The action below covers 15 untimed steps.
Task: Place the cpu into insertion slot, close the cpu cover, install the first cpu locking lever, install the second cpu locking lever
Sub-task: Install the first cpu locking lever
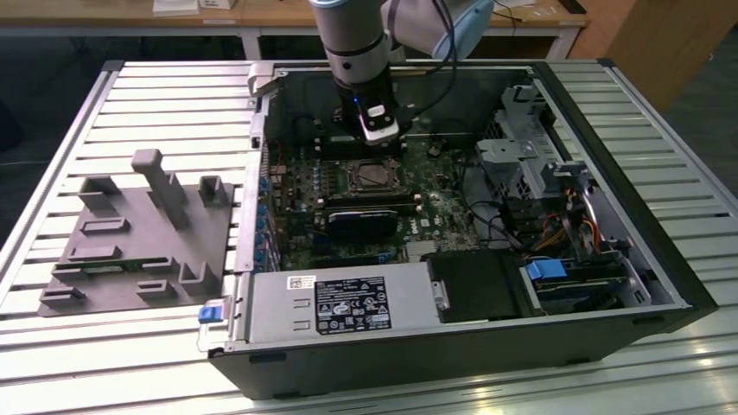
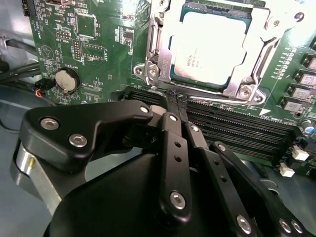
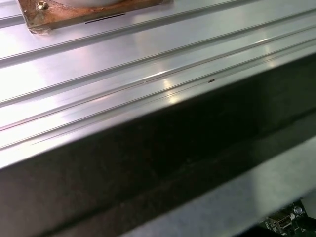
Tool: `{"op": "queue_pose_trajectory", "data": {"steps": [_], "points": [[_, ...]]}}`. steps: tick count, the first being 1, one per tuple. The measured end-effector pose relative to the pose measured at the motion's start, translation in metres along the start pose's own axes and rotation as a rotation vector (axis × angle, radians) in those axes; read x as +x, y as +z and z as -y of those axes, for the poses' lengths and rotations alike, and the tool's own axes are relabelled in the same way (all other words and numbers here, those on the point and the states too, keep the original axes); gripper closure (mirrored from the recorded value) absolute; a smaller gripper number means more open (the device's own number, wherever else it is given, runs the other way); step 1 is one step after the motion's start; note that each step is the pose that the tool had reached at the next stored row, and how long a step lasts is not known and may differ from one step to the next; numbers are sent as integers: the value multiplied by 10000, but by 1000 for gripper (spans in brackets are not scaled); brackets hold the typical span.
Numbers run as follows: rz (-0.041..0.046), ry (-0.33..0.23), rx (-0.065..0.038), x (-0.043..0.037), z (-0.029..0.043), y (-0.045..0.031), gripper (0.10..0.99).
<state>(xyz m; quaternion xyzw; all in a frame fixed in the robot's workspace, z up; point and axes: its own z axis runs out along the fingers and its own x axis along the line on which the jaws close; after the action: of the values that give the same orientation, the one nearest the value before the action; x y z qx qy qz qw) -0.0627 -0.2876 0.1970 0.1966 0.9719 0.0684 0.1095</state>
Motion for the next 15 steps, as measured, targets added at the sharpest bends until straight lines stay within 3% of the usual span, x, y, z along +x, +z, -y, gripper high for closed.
{"op": "queue_pose_trajectory", "data": {"steps": [9, 15], "points": [[109, -11, 0, 4, 7, 24, 984], [136, -12, -3, 0, 19, 31, 984]]}}
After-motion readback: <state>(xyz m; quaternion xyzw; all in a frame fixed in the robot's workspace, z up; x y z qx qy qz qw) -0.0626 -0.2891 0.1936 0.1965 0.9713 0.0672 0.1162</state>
